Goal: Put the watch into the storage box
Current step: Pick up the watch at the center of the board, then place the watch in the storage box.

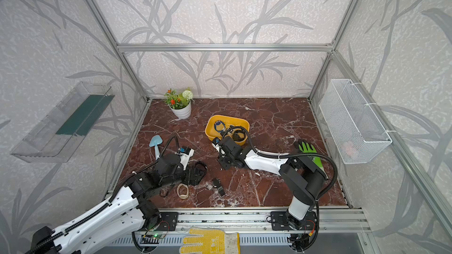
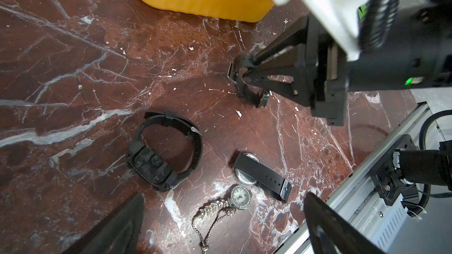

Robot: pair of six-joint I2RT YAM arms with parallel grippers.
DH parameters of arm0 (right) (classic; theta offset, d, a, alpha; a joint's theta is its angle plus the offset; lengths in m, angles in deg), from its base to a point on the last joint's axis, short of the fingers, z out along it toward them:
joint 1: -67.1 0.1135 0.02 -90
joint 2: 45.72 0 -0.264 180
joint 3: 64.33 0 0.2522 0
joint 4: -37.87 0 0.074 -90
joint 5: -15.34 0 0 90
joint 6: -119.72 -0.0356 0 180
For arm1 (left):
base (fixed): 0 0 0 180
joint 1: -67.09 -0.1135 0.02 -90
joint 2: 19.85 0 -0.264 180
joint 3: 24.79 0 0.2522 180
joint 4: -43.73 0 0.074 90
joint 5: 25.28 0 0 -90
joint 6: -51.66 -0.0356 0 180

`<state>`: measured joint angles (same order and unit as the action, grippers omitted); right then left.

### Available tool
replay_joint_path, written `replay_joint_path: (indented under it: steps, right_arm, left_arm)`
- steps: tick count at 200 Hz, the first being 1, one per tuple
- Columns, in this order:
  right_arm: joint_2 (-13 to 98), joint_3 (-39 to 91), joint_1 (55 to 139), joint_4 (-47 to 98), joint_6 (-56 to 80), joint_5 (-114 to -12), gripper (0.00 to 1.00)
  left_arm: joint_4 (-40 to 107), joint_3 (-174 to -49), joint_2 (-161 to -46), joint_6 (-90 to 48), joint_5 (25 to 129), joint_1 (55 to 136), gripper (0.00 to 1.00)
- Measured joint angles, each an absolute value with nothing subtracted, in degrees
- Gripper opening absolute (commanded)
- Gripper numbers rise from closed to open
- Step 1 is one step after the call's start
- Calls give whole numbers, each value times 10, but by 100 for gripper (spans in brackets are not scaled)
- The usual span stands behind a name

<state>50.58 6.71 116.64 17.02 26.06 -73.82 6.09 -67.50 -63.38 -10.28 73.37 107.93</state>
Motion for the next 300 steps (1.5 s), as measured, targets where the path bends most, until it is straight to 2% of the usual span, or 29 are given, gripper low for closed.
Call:
replay_joint_path:
  steps: [34,92,174,251,287,300]
  right_arm:
    - [482,131,1160,121,256,-755,18]
    - [506,266,1121,33,258,-803,18]
    - [686,453,1038,-49,284,-821,18]
    - [836,614,1022,-114,298,-839,18]
    - [876,650,1022,-131,298,-841,20]
    - [881,656,1022,-138,298,-840,26]
  left_arm:
    - [65,-682,-634,-108,733,1079,99]
    - [77,-698,-637,-122,731,1079,99]
    - [77,-702,-641,-131,723,1080,99]
    - [77,-704,-654,-133,706,1080,99]
    - [77,-705,-655,-133,702,1080,99]
    - [77,-705,-656,-133,699,1080,99]
